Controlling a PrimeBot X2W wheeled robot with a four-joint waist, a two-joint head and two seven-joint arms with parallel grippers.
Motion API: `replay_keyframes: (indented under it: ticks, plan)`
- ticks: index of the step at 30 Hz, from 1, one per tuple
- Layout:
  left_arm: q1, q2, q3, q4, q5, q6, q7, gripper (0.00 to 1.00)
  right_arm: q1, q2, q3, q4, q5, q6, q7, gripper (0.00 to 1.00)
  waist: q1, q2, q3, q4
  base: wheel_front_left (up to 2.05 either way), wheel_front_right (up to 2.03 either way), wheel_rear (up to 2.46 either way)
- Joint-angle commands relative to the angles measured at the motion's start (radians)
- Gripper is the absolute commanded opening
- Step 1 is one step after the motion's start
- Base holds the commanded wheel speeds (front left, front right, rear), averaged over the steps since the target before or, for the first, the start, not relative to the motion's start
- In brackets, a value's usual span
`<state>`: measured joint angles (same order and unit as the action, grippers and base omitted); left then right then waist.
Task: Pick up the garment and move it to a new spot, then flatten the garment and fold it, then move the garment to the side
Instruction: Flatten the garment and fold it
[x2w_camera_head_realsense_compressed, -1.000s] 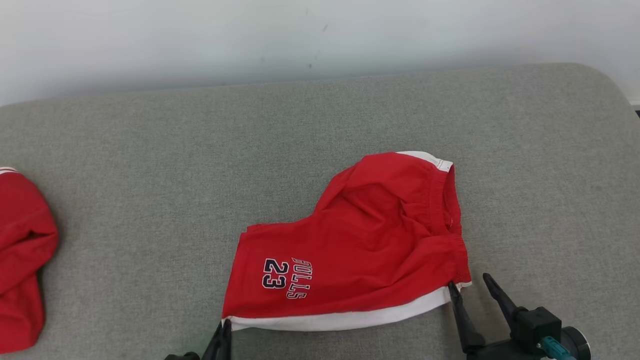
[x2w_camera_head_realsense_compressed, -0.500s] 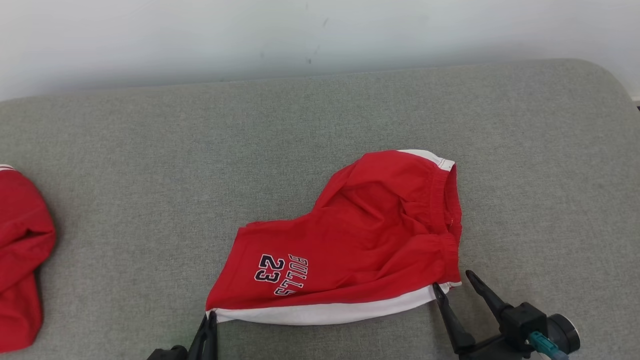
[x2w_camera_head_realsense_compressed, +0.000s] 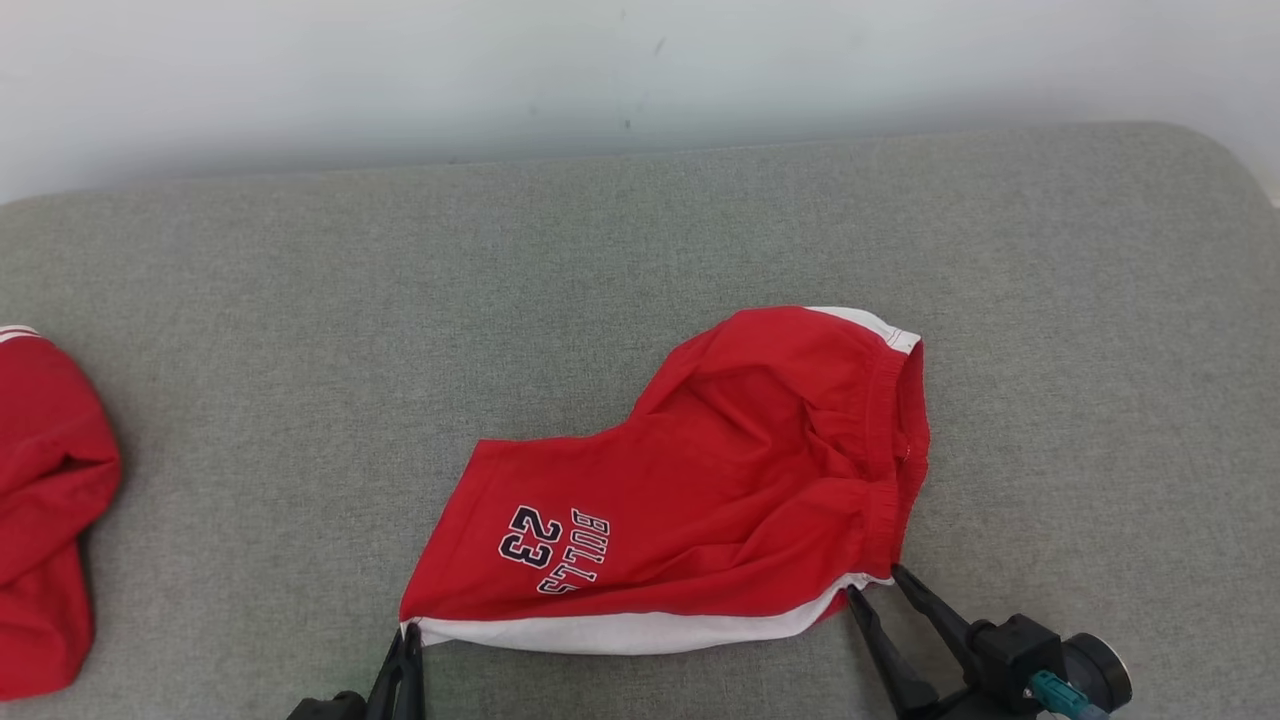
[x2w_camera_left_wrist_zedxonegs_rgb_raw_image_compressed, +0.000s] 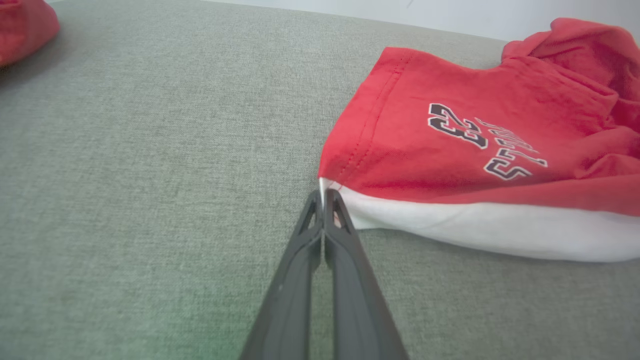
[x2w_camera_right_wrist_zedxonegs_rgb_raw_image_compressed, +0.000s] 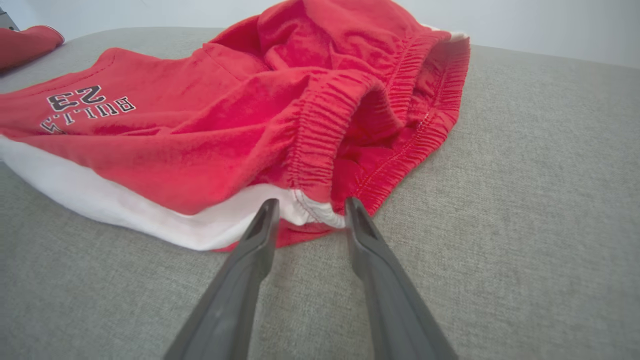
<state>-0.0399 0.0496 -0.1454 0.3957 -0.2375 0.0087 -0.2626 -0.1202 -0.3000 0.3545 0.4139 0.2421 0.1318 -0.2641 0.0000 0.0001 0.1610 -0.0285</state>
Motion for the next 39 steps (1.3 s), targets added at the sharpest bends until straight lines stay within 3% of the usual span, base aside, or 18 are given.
replay_keyframes:
  ticks: [1,8,11,12,14,23,29,34,39]
  plan:
    - [0.008,0.002,0.003,0.001,0.007,-0.003,-0.003,0.00,-0.007,-0.003,0.011,0.002,0.001,-0.002,0.000,0.65,0.0000,-0.0001,-0.002,0.000,0.00,0.00,0.00]
    - [0.011,0.002,-0.001,0.004,0.011,-0.007,-0.003,0.00,-0.028,-0.007,0.026,0.014,-0.011,-0.002,0.000,0.83,0.0000,-0.0001,-0.008,0.004,0.00,0.00,0.00]
    - [0.011,0.002,-0.001,0.004,0.011,-0.008,-0.003,0.00,-0.034,-0.008,0.033,0.023,-0.015,-0.002,0.000,0.81,0.0000,-0.0001,-0.010,0.006,0.00,0.00,0.00]
    - [0.011,0.002,-0.002,0.005,0.011,-0.009,-0.003,0.00,-0.036,-0.008,0.038,0.029,-0.015,-0.002,0.000,0.65,0.0000,-0.0001,-0.011,0.007,0.00,0.00,0.00]
    - [0.010,0.002,-0.003,0.004,0.009,-0.010,-0.003,0.00,-0.041,-0.008,0.046,0.043,-0.008,-0.002,0.000,0.00,0.0000,-0.0001,-0.012,0.011,0.00,0.00,0.00]
    - [0.004,0.002,0.014,-0.033,0.018,-0.019,-0.003,0.00,-0.027,-0.011,0.018,0.003,0.037,-0.002,0.000,0.00,0.0000,-0.0001,-0.044,0.006,0.00,0.00,0.00]
    - [-0.058,0.009,0.085,-0.116,0.093,-0.063,-0.003,0.00,-0.067,-0.003,-0.001,-0.079,0.077,-0.002,0.000,0.00,0.0000,-0.0001,-0.113,-0.003,0.00,0.00,0.00]
    - [-0.165,0.069,0.121,-0.181,0.156,-0.105,-0.003,0.00,-0.153,-0.014,-0.001,-0.141,0.109,-0.002,0.000,0.00,0.0000,-0.0001,-0.159,-0.003,0.00,0.00,0.00]
    - [-0.304,0.165,0.126,-0.208,0.189,-0.128,-0.003,0.00,-0.268,-0.020,-0.003,-0.171,0.164,-0.002,0.000,0.00,0.0000,-0.0001,-0.198,-0.001,0.00,0.00,0.00]
